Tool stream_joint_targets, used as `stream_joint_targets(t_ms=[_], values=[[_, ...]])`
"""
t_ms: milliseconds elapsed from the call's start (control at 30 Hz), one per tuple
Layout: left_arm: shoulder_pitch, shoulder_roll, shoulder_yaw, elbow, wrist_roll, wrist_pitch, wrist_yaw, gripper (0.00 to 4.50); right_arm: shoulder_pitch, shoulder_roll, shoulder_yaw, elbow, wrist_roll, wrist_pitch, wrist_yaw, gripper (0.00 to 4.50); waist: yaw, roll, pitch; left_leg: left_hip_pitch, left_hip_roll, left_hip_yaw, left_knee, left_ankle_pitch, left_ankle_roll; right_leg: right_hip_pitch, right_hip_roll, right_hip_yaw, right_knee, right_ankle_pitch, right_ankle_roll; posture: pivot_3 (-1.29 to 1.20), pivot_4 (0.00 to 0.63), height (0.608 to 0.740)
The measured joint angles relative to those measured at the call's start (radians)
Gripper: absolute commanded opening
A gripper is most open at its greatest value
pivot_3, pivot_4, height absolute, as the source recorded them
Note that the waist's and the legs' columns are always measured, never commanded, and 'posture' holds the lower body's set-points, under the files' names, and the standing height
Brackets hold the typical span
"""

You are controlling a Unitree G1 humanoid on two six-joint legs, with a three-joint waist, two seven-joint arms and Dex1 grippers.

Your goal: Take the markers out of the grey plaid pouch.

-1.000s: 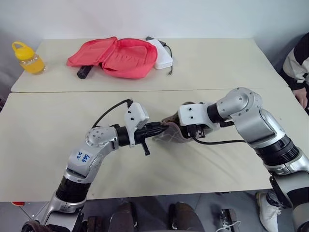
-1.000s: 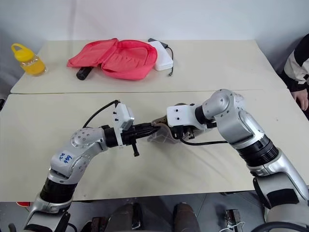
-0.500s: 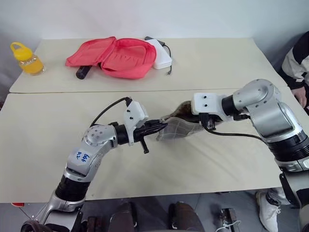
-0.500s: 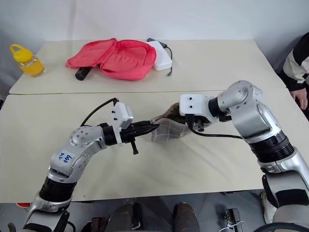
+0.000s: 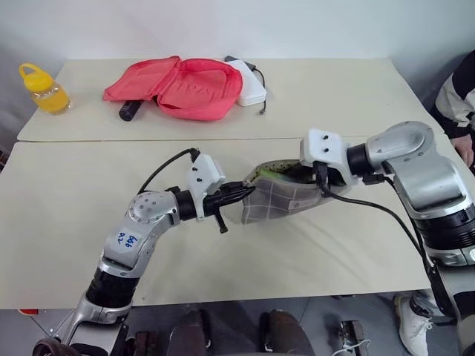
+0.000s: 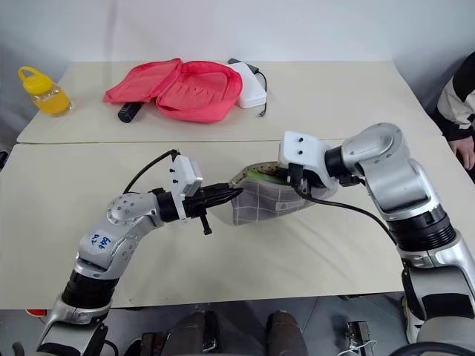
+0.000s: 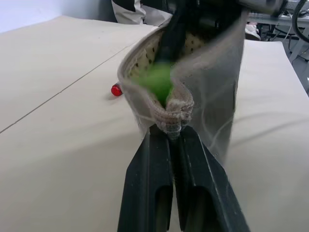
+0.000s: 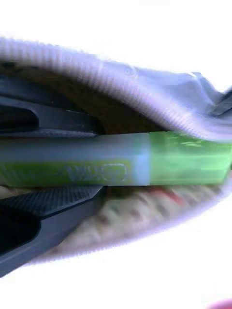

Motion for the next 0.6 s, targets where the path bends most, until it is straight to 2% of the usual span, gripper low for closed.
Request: stream_joint_targets(t_ms=[200,400,600], values=[[0.0,-0.003,0.003,0.005,0.001,-0.013,-0.003,0.0,-0.006,0.001,-0.023,-0.012,0.068,0.016,-0.016,1.03,-0.001,0.0,0.0,0.0,0.0,0.0,0.0,0.0,0.0,0.0,0.0,0.0,0.0,0.0,0.0,0.0,0.15,0.74],[-0.005,-0.022,0.004,0.036,0.008,-0.026,0.003,0.0,-0.043,0.128,-0.063,0.013,0.096,-0.022,-0.133,1.03,-0.002,0.0,0.0,0.0,0.0,0.0,0.0,0.0,0.0,-0.001,0.0,0.0,0.002,0.0,0.0,0.0,0.15,0.74],[-0.004,-0.029,0.004,0.035,0.018,-0.039,0.008,0.0,-0.045,0.169,-0.078,0.049,0.096,-0.079,-0.207,1.03,0.001,0.0,0.0,-0.001,0.0,0.0,0.0,0.0,0.001,0.0,0.0,0.0,0.001,0.0,0.001,0.0,0.15,0.74]])
